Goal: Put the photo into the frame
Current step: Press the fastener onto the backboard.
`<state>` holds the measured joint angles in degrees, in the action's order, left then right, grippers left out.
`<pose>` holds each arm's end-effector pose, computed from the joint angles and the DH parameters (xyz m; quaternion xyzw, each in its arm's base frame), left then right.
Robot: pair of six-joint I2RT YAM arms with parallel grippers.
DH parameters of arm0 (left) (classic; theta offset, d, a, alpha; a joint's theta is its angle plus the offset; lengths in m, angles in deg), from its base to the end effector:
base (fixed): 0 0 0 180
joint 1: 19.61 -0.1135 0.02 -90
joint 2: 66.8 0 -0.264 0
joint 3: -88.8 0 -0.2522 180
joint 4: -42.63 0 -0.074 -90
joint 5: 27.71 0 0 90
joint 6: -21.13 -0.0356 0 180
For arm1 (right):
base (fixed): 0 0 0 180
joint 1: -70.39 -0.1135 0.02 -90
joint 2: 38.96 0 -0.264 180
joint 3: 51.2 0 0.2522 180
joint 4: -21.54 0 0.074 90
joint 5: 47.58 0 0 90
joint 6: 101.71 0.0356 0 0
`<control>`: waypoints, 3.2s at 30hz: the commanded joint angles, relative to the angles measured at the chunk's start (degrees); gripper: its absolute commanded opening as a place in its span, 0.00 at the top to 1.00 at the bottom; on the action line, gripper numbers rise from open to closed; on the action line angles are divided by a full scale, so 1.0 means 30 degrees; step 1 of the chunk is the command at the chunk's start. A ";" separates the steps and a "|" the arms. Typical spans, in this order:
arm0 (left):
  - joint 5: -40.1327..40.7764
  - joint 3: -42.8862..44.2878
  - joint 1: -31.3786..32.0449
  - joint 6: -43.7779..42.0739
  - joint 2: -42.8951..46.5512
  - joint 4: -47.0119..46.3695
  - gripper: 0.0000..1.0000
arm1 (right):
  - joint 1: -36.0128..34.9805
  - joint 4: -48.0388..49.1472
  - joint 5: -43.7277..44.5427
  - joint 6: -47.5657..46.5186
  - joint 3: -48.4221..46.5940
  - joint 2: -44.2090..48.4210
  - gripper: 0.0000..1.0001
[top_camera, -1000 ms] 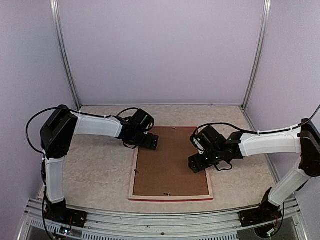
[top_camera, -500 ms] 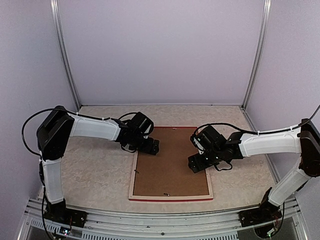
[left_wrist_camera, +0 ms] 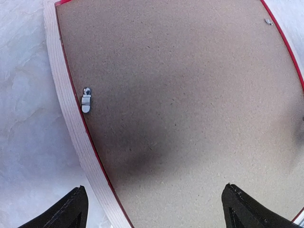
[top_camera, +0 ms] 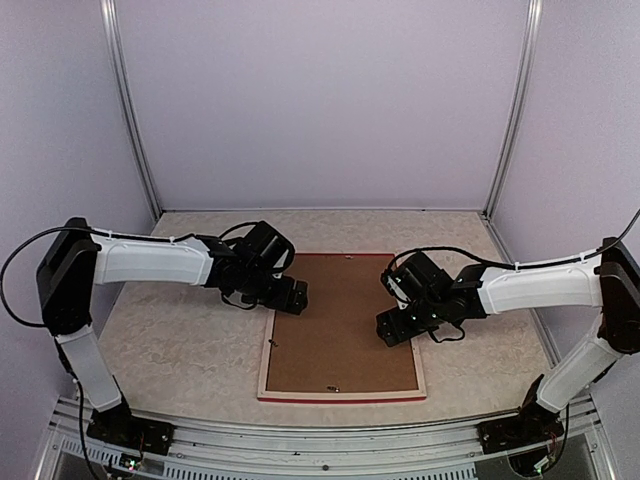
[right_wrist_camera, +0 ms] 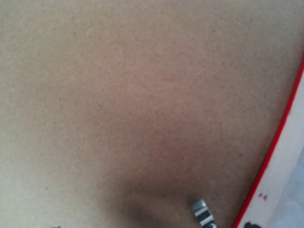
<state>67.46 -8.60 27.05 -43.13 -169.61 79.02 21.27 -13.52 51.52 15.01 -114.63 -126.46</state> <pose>0.2600 -0.2709 0.1924 0.1610 0.9433 -0.1347 0.2572 0.1972 0.2192 0.1807 -0.1659 0.9467 0.1027 0.2563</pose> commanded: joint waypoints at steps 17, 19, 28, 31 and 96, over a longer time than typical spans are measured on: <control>0.1649 -0.1581 0.3231 0.2304 0.1852 0.2618 0.02 | 0.0177 0.0323 -0.0151 0.0475 0.0621 0.0410 0.18; 0.1759 -0.1603 0.3581 0.2656 0.1943 0.2825 0.02 | 0.0196 0.0360 -0.0160 0.0469 0.0626 0.0342 0.18; 0.1824 -0.2090 0.4719 0.3882 0.2012 0.3236 0.02 | 0.0169 0.0433 -0.0112 0.0574 0.0871 0.0577 0.18; 0.1878 -0.2244 0.5029 0.4096 0.1972 0.3237 0.02 | 0.0174 0.0540 -0.0127 0.0690 0.1023 0.0712 0.18; 0.2980 -0.0485 0.4701 0.3111 -0.1644 0.2327 0.01 | 0.0267 -0.0781 0.1406 0.1563 0.0970 0.1276 0.01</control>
<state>76.48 -11.03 41.84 -33.14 -171.99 87.85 21.47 -15.22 54.72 19.09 -111.94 -124.36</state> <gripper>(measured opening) 0.989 0.993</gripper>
